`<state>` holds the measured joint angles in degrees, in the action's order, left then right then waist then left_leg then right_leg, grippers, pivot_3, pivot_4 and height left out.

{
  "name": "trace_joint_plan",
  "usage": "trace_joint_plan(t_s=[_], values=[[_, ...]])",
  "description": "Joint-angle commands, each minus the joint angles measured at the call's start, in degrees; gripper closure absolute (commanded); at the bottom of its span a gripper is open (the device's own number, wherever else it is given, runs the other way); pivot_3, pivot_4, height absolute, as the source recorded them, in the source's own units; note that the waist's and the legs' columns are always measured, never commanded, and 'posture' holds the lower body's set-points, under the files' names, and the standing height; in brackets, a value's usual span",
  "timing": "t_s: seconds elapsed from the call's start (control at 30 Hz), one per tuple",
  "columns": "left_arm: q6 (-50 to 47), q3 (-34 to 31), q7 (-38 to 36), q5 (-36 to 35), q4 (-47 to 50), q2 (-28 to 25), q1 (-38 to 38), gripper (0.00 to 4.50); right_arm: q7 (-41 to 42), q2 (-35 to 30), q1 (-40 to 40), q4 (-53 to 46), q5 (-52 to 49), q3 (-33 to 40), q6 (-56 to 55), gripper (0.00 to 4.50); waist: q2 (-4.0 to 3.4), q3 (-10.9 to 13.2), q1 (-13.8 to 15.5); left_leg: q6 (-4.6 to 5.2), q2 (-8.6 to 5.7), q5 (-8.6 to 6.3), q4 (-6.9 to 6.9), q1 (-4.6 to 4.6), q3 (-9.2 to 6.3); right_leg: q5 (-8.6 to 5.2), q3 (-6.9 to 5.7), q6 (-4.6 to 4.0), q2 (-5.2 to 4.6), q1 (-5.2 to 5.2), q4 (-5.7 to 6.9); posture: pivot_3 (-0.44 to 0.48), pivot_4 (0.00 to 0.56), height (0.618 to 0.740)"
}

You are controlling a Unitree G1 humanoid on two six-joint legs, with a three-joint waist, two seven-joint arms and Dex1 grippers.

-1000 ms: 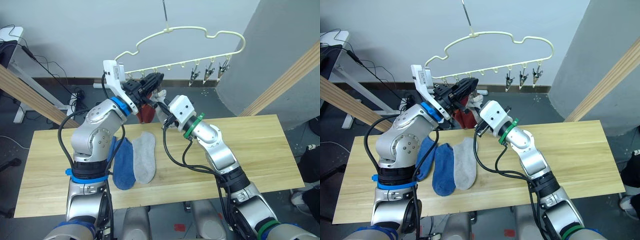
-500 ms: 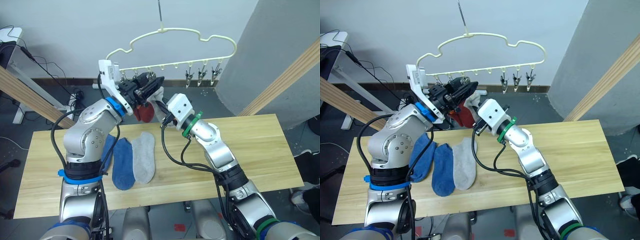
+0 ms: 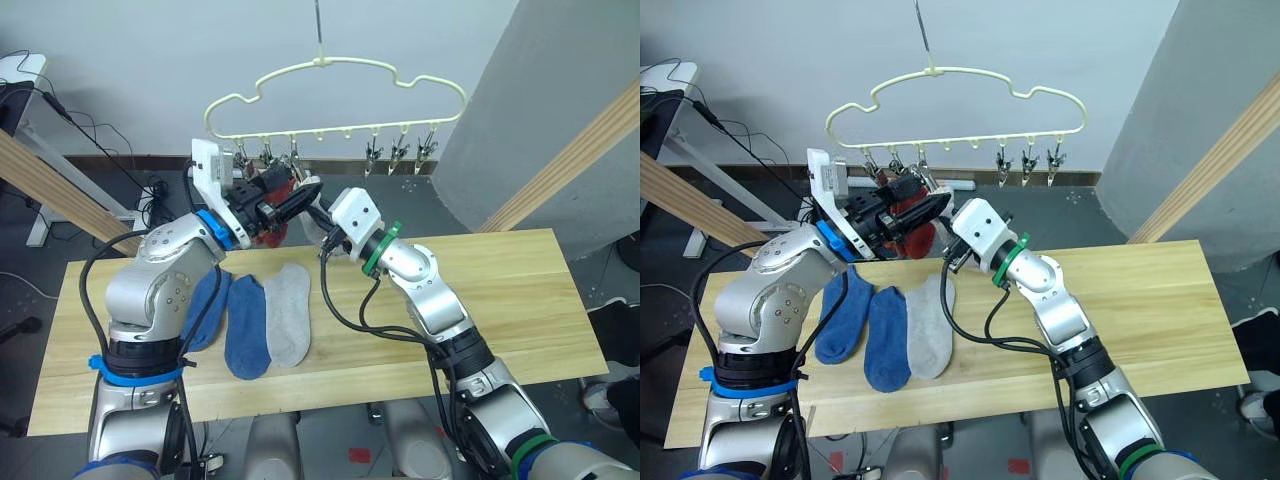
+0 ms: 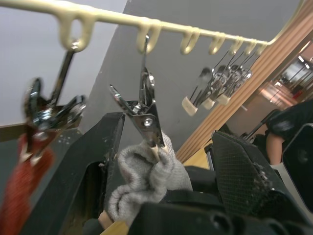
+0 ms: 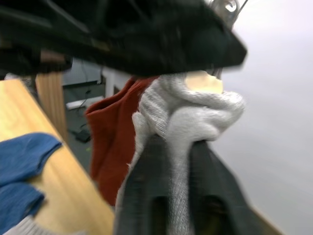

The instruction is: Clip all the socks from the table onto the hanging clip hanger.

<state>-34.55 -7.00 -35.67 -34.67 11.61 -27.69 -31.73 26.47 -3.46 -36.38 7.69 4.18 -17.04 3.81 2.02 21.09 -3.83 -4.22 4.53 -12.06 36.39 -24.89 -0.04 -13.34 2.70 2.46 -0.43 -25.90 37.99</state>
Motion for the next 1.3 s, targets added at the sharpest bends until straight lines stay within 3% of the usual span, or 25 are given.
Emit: trace_joint_plan(t_s=[0.03, 0.2, 0.33, 0.53, 0.73, 0.83, 0.93, 1.03, 1.3], values=[[1.5, -0.3, -1.0, 0.5, 2.4, -0.9, 0.8, 1.25, 1.5, -0.4, 1.0, -3.1, -0.5, -0.6, 1.8, 2.70, 0.00, 0.0, 0.2, 0.00, 0.00, 0.00, 0.00, 0.00, 0.00, 0.00, 0.00, 0.00, 0.00, 0.00, 0.00, -0.106, 0.362, 0.740], [1.3, -0.5, -2.6, 0.8, 2.9, -2.8, 2.5, 1.25, 3.5, -5.1, 4.9, -8.5, 2.3, -1.9, 7.6, 0.95, 0.00, 0.0, 0.5, 0.00, 0.00, 0.00, 0.00, 0.00, 0.01, 0.00, 0.00, 0.00, 0.00, -0.01, 0.00, -0.103, 0.355, 0.740], [4.7, 0.6, -6.8, 3.0, 3.5, -5.8, 4.9, 1.25, 7.8, -12.8, 11.2, -18.6, 3.4, -2.8, 13.8, 0.95, 0.00, 0.0, 0.8, 0.00, -0.01, 0.00, 0.00, -0.01, 0.02, -0.01, 0.00, 0.01, -0.02, -0.02, -0.02, -0.093, 0.352, 0.740], [16.4, 4.2, -17.2, 7.2, 3.9, -8.9, 7.9, 1.25, 9.7, -19.3, 17.9, -37.9, -0.7, 3.5, 23.8, 0.95, 0.00, 0.0, 0.9, -0.01, 0.00, 0.01, -0.02, -0.02, 0.05, -0.16, 0.00, 0.23, -0.02, -0.07, -0.01, -0.089, 0.352, 0.740], [19.8, 4.9, -20.4, 7.5, 2.7, -8.3, 7.0, 1.25, 5.6, -18.0, 19.0, -46.1, -2.5, 8.9, 29.6, 0.95, 0.00, 0.0, 0.8, -0.05, 0.02, 0.04, 0.00, 0.00, 0.04, -0.17, 0.02, 0.26, 0.02, -0.06, 0.03, -0.106, 0.352, 0.740], [21.2, 5.4, -21.0, 7.2, 1.5, -6.5, 4.6, 1.25, 1.2, -12.7, 15.9, -51.5, -6.4, 14.5, 39.5, 0.95, 0.01, 0.0, 0.7, -0.05, 0.02, 0.04, 0.02, -0.01, 0.07, -0.17, 0.04, 0.26, 0.01, -0.07, 0.02, -0.121, 0.351, 0.740], [22.3, 5.4, -20.4, 8.1, 0.1, -5.2, 3.4, 1.25, -0.8, -11.1, 14.6, -52.3, -6.7, 14.0, 41.7, 1.54, 0.02, 0.0, 0.6, -0.05, 0.02, 0.04, 0.03, -0.02, 0.04, -0.17, 0.03, 0.26, 0.02, -0.06, 0.04, -0.131, 0.353, 0.740], [22.7, 5.3, -20.6, 8.4, -0.4, -5.1, 3.2, 1.25, -2.4, -11.3, 13.1, -51.2, -6.1, 12.4, 42.6, 2.55, 0.01, 0.0, 0.5, -0.04, 0.02, 0.03, 0.03, -0.02, 0.05, -0.17, 0.05, 0.25, 0.02, -0.06, 0.01, -0.130, 0.355, 0.740], [23.1, 4.3, -20.3, 7.7, -0.5, -4.9, 2.9, 1.25, -6.6, -8.9, 7.2, -45.6, -6.4, 12.0, 43.1, 2.55, 0.01, 0.0, 0.5, -0.03, 0.02, 0.03, 0.03, -0.02, 0.04, -0.06, 0.04, 0.07, 0.02, -0.09, 0.05, -0.122, 0.356, 0.740]])
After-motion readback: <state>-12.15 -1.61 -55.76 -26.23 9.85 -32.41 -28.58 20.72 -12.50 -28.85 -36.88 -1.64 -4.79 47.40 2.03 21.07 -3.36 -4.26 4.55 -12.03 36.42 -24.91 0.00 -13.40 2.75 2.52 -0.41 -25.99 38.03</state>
